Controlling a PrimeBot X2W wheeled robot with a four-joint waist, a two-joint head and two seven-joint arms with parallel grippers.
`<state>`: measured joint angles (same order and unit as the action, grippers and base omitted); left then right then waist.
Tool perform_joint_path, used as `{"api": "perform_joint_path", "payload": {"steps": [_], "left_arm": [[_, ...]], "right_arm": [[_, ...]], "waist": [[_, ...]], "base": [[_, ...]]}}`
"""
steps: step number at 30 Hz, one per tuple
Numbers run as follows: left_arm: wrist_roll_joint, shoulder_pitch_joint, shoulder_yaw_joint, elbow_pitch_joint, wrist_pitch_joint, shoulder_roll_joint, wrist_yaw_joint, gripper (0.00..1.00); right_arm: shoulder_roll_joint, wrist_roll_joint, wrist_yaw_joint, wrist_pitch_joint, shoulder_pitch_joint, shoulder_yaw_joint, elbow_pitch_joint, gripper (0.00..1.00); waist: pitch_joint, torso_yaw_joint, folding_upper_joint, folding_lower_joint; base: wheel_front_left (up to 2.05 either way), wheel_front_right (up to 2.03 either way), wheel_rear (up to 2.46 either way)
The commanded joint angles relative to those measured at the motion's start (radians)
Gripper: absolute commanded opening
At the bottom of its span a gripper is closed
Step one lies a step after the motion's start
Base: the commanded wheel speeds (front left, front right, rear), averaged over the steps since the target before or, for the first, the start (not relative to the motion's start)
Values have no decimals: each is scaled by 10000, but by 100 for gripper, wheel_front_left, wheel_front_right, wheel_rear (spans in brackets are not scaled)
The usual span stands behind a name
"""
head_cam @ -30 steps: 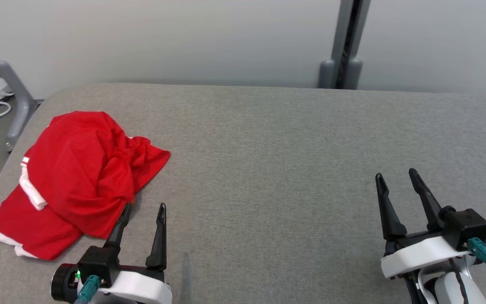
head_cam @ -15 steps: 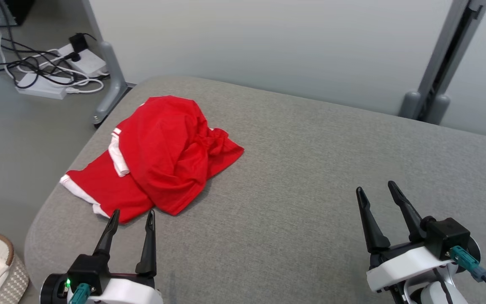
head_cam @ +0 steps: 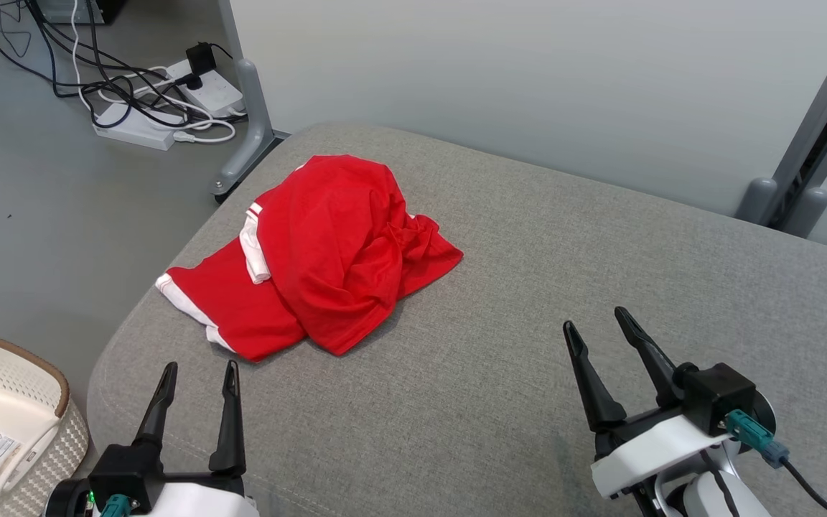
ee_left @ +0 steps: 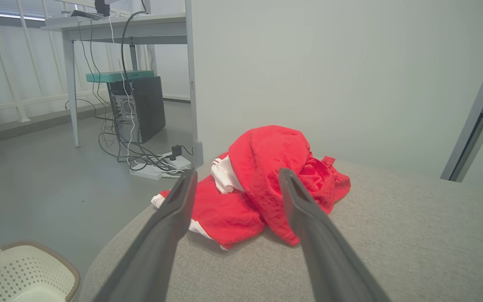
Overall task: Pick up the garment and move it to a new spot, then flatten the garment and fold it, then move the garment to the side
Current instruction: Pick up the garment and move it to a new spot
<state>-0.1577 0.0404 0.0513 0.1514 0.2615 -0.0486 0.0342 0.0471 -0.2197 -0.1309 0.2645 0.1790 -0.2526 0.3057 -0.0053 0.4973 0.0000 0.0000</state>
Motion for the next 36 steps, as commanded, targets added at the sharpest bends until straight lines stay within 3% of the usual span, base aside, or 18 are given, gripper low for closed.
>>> {"api": "perform_joint_path", "payload": {"steps": [1, 18, 25, 31, 32, 36], "left_arm": [[-41, 106, -47, -64, 39, -32, 60, 100], [-102, 120, -197, 43, 39, -33, -42, 100], [-404, -402, -493, 159, 39, -33, -271, 100], [-1090, -1291, -1086, 90, 37, -24, -828, 100], [-971, -1784, -1236, 235, 39, -105, -1076, 100], [-842, -2852, -1219, 980, 37, -546, -1406, 100]], "right_arm": [[67, -38, 3, 17, 125, -34, 65, 100], [67, -72, 3, 17, -66, 309, -50, 100], [65, 285, 3, 16, -5, 644, -365, 100], [72, 983, 3, 16, 502, 871, -607, 100], [67, 1297, 3, 16, 726, 960, -736, 100], [73, 1811, 3, 16, 1120, 1133, -985, 100]], "waist": [[20, 13, 0, 0], [12, -75, 0, 0], [696, -200, 0, 0], [1913, -760, 0, 0], [2379, -935, 0, 0], [3160, -1256, 0, 0]], "base": [[0, 0, 0], [0, 0, 0], [0, 0, 0], [0, 0, 0], [0, 0, 0], [0, 0, 0]]}}
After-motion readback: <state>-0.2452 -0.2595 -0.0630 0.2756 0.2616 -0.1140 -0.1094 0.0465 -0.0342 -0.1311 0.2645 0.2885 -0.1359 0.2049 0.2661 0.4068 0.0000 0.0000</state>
